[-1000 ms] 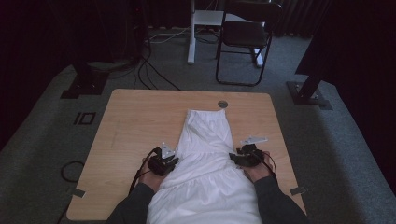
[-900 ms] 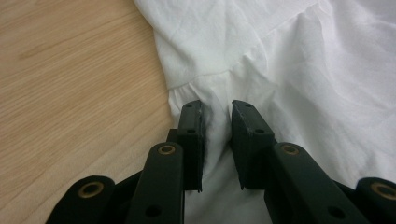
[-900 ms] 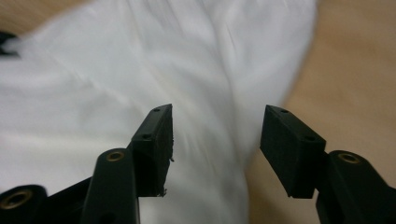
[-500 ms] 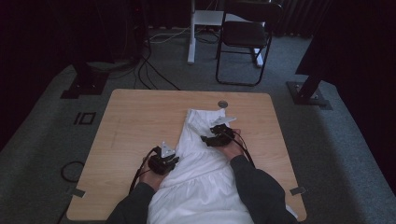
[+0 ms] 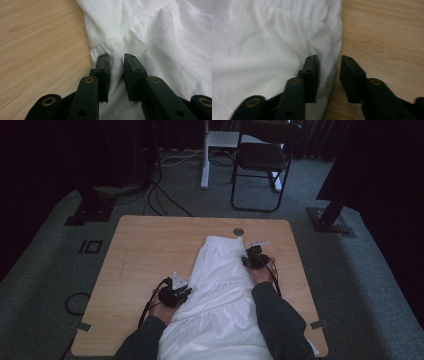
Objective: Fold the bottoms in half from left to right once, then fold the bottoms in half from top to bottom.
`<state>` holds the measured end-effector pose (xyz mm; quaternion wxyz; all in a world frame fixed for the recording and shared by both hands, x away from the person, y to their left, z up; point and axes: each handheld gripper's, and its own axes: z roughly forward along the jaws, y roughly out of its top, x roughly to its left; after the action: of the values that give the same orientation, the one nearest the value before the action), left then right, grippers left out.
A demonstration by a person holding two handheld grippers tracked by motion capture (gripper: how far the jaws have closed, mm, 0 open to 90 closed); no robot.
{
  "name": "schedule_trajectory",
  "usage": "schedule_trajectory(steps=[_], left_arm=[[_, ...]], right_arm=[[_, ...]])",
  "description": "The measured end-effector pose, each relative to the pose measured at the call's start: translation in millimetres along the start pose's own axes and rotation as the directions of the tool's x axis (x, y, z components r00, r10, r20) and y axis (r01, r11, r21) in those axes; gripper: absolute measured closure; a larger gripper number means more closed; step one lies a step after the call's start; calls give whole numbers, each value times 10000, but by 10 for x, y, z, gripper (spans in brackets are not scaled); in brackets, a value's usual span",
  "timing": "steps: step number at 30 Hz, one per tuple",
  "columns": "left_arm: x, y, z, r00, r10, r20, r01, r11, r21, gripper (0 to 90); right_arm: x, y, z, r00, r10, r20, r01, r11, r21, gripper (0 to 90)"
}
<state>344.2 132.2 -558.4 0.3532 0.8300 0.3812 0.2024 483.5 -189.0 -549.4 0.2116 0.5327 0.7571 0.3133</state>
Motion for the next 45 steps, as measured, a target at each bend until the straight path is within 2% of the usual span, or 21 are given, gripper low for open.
schedule_trajectory(steps=[2, 4, 6, 10, 16, 18, 20, 21, 22, 24, 25, 26, 28, 30, 31, 33, 37, 38, 39, 42, 45], left_arm=[[-4, -2, -2, 10000, 18, 25, -18, 10000, -5, 751], [-9, -6, -8, 10000, 42, 43, -42, 10000, 7, 751], [-22, -21, -22, 9999, 47, 95, -47, 10000, 5, 751], [-77, -85, -93, 9996, 190, 218, -190, 9998, -8, 751], [-219, -243, -282, 9982, 354, 483, -358, 9993, 85, 750], [-271, -271, -342, 9955, 464, 821, -489, 9984, 279, 745], [-286, -266, -384, 9920, 588, 1118, -654, 9962, 566, 676], [-265, -234, -402, 9930, 605, 1017, -677, 9953, 688, 626], [-240, -203, -417, 9945, 442, 953, -497, 9972, 563, 574], [-118, -61, -468, 9969, -24, 792, 26, 10000, -25, 534], [-18, 93, -491, 9970, -422, 653, 457, 9975, -537, 504], [55, 240, -477, 9960, -590, 678, 648, 9942, -862, 476], [146, 500, -348, 9953, -621, 742, 697, 9920, -1051, 442], [146, 500, -348, 9953, -621, 742, 697, 9920, -1051, 437], [192, 773, -43, 9959, -471, 777, 536, 9950, -842, 397], [199, 877, 182, 9970, -375, 672, 414, 9975, -575, 375], [261, 898, 520, 9950, -807, 588, 817, 9966, -134, 348], [282, 881, 608, 9937, -978, 553, 972, 9952, 131, 343], [282, 881, 608, 9937, -978, 553, 972, 9952, 131, 332], [308, 887, 742, 9922, -1097, 591, 1073, 9933, 425, 312], [308, 917, 819, 9924, -1034, 666, 1011, 9942, 369, 291]], right_arm=[[-27, -13, -5, 9998, 210, 17, -210, 9998, 31, 576], [-45, -15, -15, 10000, 68, -40, -67, 9999, 112, 577], [-49, -29, -25, 9997, -42, -247, 44, 9999, 100, 628], [2, -114, -97, 9986, -249, -460, 253, 9997, 66, 668], [90, -365, -313, 9950, -473, -875, 477, 9989, 22, 666], [127, -462, -387, 9938, -549, -963, 544, 9985, -79, 665], [166, -537, -439, 9929, -615, -1023, 597, 9980, -212, 665], [174, -552, -448, 9923, -696, -1024, 674, 9974, -249, 664], [179, -563, -456, 9921, -696, -1043, 672, 9974, -256, 664], [174, -557, -454, 9917, -710, -1074, 688, 9973, -238, 663], [172, -550, -451, 9914, -732, -1085, 712, 9972, -215, 663], [175, -543, -448, 9916, -713, -1077, 697, 9974, -184, 663], [184, -539, -439, 9919, -711, -1055, 692, 9974, -220, 663], [187, -537, -435, 9919, -694, -1064, 673, 9974, -239, 664], [191, -532, -422, 9918, -649, -1098, 620, 9976, -293, 666], [208, -515, -403, 9918, -650, -1102, 616, 9975, -336, 668], [248, -469, -363, 9909, -712, -1141, 680, 9972, -320, 669], [254, -465, -358, 9909, -705, -1145, 671, 9972, -332, 669], [254, -465, -358, 9909, -705, -1145, 671, 9972, -332, 669], [255, -461, -354, 9902, -737, -1188, 703, 9970, -330, 670], [257, -460, -353, 9903, -735, -1181, 702, 9970, -326, 670]])
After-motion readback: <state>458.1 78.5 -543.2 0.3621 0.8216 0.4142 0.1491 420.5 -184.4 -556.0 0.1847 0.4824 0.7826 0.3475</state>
